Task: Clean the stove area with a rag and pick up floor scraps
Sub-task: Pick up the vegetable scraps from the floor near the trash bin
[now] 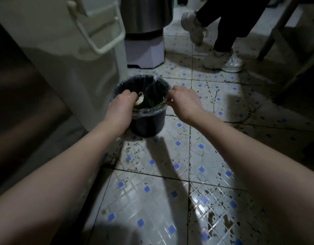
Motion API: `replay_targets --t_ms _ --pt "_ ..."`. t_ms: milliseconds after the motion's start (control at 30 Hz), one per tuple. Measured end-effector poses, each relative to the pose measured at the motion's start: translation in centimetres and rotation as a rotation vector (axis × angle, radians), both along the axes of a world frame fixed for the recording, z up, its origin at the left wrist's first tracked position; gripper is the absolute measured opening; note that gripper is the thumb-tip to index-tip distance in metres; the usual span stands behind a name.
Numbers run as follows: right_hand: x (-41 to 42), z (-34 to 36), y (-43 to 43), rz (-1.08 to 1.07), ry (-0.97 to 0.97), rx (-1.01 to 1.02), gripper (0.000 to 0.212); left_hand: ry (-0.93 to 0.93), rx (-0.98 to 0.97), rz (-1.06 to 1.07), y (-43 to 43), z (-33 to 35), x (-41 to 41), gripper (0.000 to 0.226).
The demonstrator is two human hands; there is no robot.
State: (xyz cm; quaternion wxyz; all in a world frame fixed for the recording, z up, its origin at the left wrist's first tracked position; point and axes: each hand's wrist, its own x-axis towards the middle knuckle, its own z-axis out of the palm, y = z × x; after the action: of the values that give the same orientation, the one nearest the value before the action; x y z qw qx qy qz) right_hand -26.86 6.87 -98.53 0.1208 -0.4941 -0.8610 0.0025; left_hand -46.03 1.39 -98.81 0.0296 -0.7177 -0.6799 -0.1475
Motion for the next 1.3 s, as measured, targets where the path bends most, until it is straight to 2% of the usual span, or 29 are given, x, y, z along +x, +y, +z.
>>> replay_targets --t_ms 167,333,567,700,967,1100,1300 --pt "-2.7 -0.4 0.7 -0.032 0.165 0.032 0.013 -0.051 -0.018 -0.01 1.2 -0.6 0.0 0.028" --pt "-4.0 -1.7 1.7 -0.016 0.216 -0.023 0.013 -0.039 -0.055 0.026 1.5 -1.6 -0.6 0.026" --pt "-4.1 -3.3 2.7 -0.06 0.267 -0.102 0.016 0.019 -0.153 0.01 2.1 -3.3 -1.4 0.053" --pt "-4.3 -3.5 2.6 -0.06 0.241 -0.095 0.024 0.066 -0.164 0.027 2.0 -3.6 -1.5 0.056" --pt "-2.6 -4.1 2.4 -0.058 0.153 -0.022 0.031 0.202 -0.169 0.118 1.5 -3.0 -1.0 0.046" --pt "-1.1 -4.5 1.7 -0.044 0.072 0.018 0.026 0.194 -0.176 0.119 1.0 -2.6 -0.6 0.042" --pt "1.2 -4.7 -0.1 -0.046 0.004 -0.007 0.032 0.191 -0.181 0.092 0.3 -2.0 0.2 0.041"
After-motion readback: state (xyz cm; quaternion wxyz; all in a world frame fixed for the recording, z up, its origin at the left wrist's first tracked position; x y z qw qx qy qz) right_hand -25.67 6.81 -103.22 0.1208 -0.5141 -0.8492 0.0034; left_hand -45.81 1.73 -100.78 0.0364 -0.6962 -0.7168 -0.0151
